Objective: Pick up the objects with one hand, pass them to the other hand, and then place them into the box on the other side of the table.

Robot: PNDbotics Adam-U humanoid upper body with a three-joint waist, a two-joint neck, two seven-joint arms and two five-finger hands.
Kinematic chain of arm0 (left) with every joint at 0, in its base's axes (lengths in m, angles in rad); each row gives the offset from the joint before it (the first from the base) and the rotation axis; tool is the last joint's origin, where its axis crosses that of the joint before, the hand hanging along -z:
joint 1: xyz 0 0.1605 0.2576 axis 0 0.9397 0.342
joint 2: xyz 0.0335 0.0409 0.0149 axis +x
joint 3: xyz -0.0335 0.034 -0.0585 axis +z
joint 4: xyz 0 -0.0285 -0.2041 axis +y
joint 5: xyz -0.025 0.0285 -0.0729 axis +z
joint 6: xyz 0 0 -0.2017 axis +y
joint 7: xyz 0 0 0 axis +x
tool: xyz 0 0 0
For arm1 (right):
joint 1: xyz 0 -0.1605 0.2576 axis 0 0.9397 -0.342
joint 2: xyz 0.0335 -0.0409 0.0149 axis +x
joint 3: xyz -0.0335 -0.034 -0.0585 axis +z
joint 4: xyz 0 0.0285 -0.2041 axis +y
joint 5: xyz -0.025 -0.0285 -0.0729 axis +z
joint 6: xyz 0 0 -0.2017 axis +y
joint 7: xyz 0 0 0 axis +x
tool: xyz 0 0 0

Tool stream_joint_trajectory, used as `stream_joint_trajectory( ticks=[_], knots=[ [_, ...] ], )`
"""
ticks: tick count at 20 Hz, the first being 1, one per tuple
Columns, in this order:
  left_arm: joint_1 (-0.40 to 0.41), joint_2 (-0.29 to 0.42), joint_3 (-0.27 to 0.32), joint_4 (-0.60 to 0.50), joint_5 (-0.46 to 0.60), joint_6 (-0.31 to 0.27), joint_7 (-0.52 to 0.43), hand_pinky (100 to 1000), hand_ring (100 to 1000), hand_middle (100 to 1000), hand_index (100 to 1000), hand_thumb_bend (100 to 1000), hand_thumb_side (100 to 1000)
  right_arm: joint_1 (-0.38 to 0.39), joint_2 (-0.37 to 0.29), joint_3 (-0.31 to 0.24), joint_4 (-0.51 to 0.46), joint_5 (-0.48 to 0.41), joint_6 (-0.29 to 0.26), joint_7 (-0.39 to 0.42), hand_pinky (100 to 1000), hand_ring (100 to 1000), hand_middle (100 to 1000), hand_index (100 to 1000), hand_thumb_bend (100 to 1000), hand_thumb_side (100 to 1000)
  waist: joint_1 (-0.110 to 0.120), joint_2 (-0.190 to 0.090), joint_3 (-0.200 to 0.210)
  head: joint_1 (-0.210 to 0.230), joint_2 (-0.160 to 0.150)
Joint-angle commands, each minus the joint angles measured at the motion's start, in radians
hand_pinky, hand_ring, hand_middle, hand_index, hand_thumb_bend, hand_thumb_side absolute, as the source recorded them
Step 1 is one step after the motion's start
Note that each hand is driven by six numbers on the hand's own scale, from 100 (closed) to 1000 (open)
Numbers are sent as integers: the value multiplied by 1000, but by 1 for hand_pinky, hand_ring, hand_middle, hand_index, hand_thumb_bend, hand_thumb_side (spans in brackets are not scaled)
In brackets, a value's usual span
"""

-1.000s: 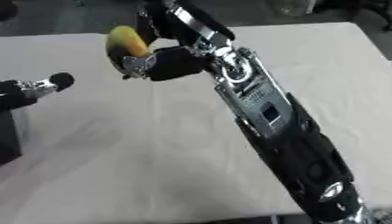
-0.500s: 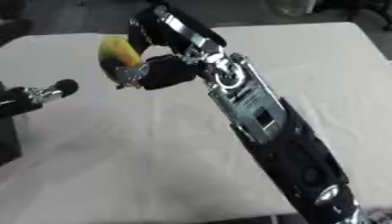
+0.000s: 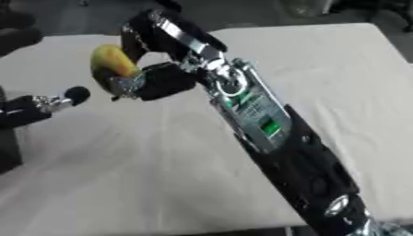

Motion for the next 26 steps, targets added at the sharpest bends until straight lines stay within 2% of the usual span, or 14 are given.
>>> stream_joint_trajectory(
  ticks=[1, 15, 22, 26],
  knots=[
    [-11, 11, 1, -9, 9, -15, 24, 626, 544, 654, 756, 872, 100, -24, 5, 1, -14, -1, 2, 7, 625, 463, 431, 473, 329, 100, 11, 2, 1, -4, -1],
    [-19, 6, -21, -14, -24, -59, 18, 620, 540, 689, 779, 887, 100, -30, 13, 11, -16, -6, 5, 8, 622, 461, 428, 470, 326, 100, 10, 7, 1, 9, -8],
    [-27, 0, -35, -14, -15, -71, 11, 618, 540, 691, 781, 886, 100, -35, 20, 18, -19, -10, 2, 10, 621, 459, 427, 469, 346, 100, 8, 6, 2, 7, -1],
    [-39, -10, -45, -12, -3, -76, 3, 616, 540, 690, 780, 882, 100, -33, 14, 20, -25, -19, -1, 14, 620, 457, 427, 468, 324, 100, 7, 8, 3, 6, -4]
  ],
)
